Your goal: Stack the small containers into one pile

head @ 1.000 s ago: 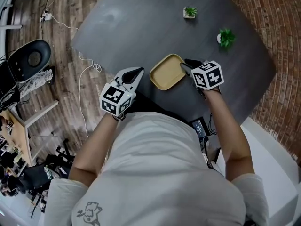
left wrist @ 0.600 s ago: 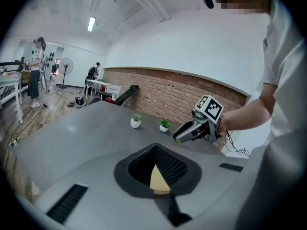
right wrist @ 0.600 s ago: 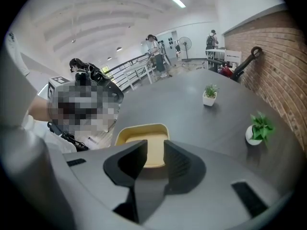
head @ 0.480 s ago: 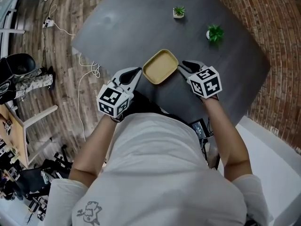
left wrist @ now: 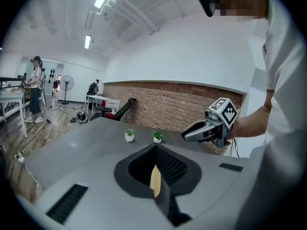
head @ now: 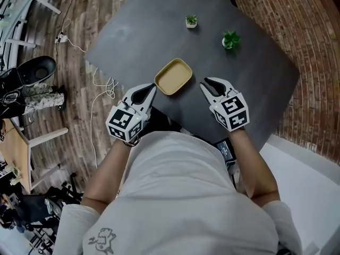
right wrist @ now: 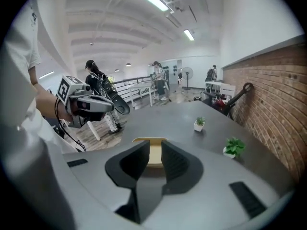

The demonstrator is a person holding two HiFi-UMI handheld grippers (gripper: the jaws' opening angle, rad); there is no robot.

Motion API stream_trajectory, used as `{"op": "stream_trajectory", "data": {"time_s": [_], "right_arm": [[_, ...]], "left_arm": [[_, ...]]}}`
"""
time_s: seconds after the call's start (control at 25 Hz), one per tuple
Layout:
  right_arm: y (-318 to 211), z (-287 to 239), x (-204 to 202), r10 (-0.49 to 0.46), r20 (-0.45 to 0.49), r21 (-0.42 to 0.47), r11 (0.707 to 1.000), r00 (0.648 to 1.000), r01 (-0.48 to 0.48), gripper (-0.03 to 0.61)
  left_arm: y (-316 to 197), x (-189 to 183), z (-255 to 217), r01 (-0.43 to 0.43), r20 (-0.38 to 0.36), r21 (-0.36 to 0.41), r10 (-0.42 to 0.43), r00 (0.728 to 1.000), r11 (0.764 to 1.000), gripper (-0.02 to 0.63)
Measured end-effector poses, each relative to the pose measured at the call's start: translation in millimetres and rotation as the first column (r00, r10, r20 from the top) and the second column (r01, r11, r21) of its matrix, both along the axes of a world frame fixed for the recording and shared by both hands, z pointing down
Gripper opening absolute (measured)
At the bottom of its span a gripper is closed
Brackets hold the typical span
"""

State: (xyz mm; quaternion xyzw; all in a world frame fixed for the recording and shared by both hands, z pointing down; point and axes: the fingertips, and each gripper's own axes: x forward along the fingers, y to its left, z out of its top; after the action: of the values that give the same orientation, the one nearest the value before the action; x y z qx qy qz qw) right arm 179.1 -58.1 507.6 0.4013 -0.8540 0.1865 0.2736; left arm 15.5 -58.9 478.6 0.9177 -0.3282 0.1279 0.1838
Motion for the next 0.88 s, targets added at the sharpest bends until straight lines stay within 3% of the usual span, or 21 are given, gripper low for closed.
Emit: {"op": "stream_trajectory", "data": {"time_s": [0.44,0.88], "right_arm": [[30.2,-52.6,-3.0,0.008,0.064,0.157,0.988,0.998,-0.018,0.054],[51.4,-88.1,-10.0,0.124,0.111,0.227,0.963,0.986,-0.147,0.012]], "left_arm": [[26.7,29.6,-51.3,-0.043,-0.021,0.094,0.046,0.999,0.995,0.011],[29.7,31.0,-86.6,-0.148,-0.033,0.170,0.155,0.987,0.974,0.011]]}}
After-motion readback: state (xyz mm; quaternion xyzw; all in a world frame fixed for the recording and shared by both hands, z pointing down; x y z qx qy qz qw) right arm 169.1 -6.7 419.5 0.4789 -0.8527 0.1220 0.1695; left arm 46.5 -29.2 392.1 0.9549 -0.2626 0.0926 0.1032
